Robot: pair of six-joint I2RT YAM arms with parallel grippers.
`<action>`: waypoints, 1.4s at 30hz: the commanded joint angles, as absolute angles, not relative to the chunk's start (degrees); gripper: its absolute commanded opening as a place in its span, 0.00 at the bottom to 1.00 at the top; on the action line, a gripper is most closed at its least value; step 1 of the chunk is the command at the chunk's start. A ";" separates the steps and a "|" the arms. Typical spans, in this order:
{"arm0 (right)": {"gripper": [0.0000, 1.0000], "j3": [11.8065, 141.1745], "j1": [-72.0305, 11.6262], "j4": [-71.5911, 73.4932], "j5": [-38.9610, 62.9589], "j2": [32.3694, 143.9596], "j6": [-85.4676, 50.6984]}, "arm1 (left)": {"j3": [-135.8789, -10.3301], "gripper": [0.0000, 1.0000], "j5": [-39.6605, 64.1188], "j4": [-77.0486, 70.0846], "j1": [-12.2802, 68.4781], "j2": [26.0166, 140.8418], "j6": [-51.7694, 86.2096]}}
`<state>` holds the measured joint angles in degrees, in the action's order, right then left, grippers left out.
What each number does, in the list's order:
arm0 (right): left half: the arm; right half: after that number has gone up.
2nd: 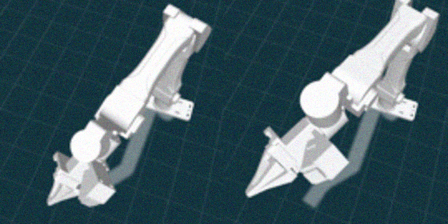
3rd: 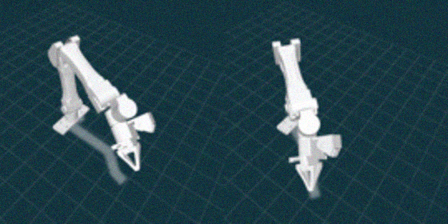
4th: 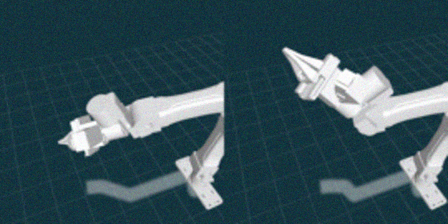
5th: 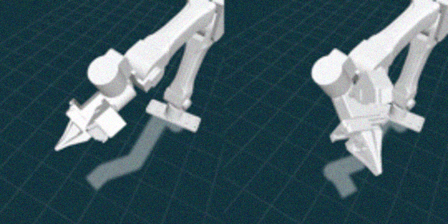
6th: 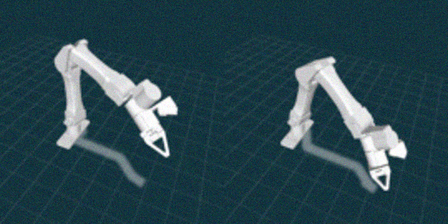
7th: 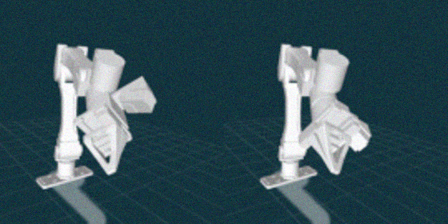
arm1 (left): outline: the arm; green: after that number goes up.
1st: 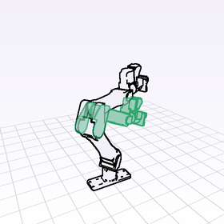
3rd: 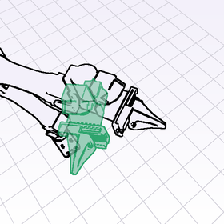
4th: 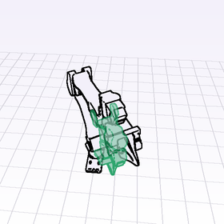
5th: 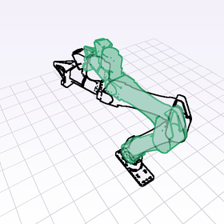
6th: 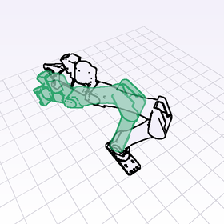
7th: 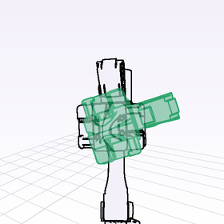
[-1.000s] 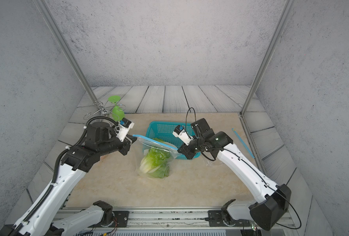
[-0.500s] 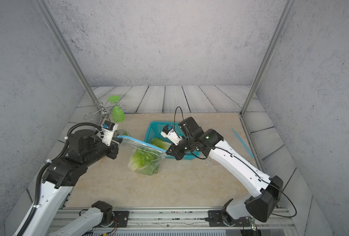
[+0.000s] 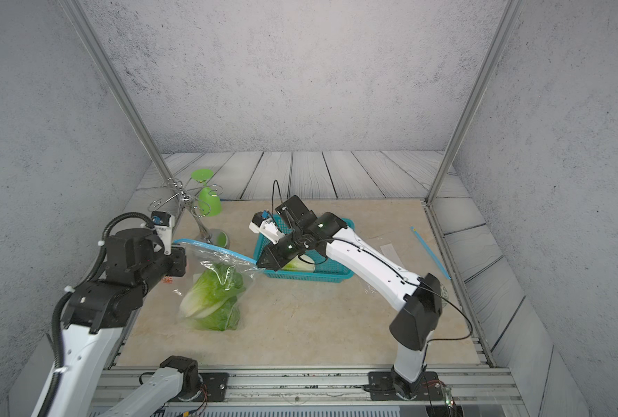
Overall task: Put the chinese cabbages into a zipper bag and zip it
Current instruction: Place the zipper food storage bag at the center of the board, then pick up the zipper food storage bag at the center of the board.
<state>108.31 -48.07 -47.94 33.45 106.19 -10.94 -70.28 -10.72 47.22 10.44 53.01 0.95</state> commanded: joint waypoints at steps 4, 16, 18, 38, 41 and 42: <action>0.00 116.42 -47.64 -48.40 23.47 121.80 -14.24 | -62.42 0.00 -8.70 34.90 5.36 64.37 6.23; 0.44 139.83 -43.07 -55.16 25.05 134.34 -14.82 | -67.49 0.47 -10.65 36.17 -0.20 70.23 11.07; 0.48 135.32 -41.63 -53.58 24.96 129.75 -15.02 | -68.91 0.47 -10.00 37.97 -0.13 70.20 10.89; 0.68 78.52 -14.16 -52.92 0.16 88.70 -19.36 | -63.78 0.44 7.71 34.02 18.70 69.11 15.48; 0.68 75.05 -13.05 -51.94 -0.75 86.55 -20.69 | -63.47 0.44 6.89 34.30 18.72 69.52 15.05; 0.68 74.24 -12.67 -51.47 -0.47 85.96 -21.17 | -62.87 0.44 6.31 34.12 18.72 69.50 15.09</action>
